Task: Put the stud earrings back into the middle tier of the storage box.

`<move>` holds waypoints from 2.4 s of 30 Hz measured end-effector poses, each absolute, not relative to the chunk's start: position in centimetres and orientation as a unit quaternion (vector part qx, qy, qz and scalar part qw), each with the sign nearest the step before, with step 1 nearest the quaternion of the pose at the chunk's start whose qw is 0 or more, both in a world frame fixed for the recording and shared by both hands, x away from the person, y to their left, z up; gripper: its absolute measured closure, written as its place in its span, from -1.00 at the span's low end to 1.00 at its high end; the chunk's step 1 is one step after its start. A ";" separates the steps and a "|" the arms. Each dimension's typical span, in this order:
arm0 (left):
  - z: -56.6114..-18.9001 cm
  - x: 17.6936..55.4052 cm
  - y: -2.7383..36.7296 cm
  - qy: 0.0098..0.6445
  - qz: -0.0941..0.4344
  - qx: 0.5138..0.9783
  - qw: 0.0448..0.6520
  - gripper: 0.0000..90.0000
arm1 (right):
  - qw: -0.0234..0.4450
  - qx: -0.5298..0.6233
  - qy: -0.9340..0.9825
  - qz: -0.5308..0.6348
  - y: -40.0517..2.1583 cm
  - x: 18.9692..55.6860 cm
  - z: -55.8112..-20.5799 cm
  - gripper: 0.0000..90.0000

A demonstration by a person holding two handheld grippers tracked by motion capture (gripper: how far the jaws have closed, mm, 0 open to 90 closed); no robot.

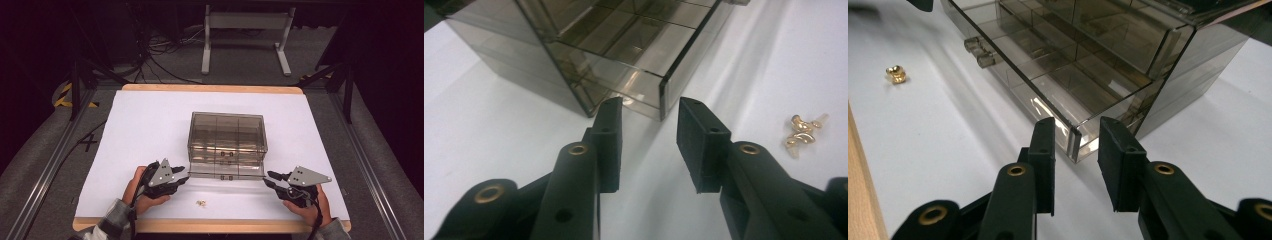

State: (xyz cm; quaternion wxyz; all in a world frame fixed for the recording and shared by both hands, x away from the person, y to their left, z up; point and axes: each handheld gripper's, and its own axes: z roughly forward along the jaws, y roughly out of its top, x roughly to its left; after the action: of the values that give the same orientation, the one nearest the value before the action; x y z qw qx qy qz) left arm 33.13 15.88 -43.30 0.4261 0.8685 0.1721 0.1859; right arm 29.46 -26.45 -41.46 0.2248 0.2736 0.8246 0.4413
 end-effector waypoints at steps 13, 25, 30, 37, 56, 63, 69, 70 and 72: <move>-43.7 31.8 19.0 0.205 0.212 0.856 0.426 -0.04 | 0.226 0.262 0.817 0.462 -26.0 28.7 -40.7 0.66; -44.5 31.0 21.3 0.226 0.221 0.846 0.430 -0.42 | 0.215 0.237 0.823 0.469 -24.4 28.2 -40.3 0.79; -44.8 30.7 22.0 0.234 0.218 0.839 0.441 -0.58 | 0.204 0.221 0.831 0.467 -23.1 28.1 -40.6 0.82; -45.2 30.9 22.1 0.247 0.218 0.830 0.451 -0.65 | 0.182 0.201 0.845 0.461 -21.0 28.0 -41.2 0.85; -45.7 31.4 21.2 0.245 0.202 0.831 0.457 -0.61 | 0.144 0.134 0.881 0.430 -15.6 28.8 -42.9 0.99; -45.7 31.5 21.1 0.236 0.196 0.836 0.454 -0.61 | 0.135 0.123 0.889 0.420 -14.2 28.9 -43.3 1.00; -45.7 31.6 21.0 0.234 0.189 0.837 0.456 -0.63 | 0.125 0.114 0.894 0.416 -12.7 28.7 -43.6 0.98; -45.7 31.6 21.0 0.234 0.189 0.837 0.456 -0.63 | 0.126 0.111 0.894 0.415 -12.5 28.7 -43.6 0.97; -45.7 31.6 21.0 0.234 0.190 0.837 0.456 -0.63 | 0.123 0.109 0.895 0.415 -12.2 28.6 -43.7 0.96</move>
State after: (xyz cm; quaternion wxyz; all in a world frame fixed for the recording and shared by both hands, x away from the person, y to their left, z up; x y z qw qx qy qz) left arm 31.55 21.03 -45.73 0.4563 0.8374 0.2337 0.1896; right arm 28.64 -12.20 -43.69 0.1229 0.1086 0.8948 0.4152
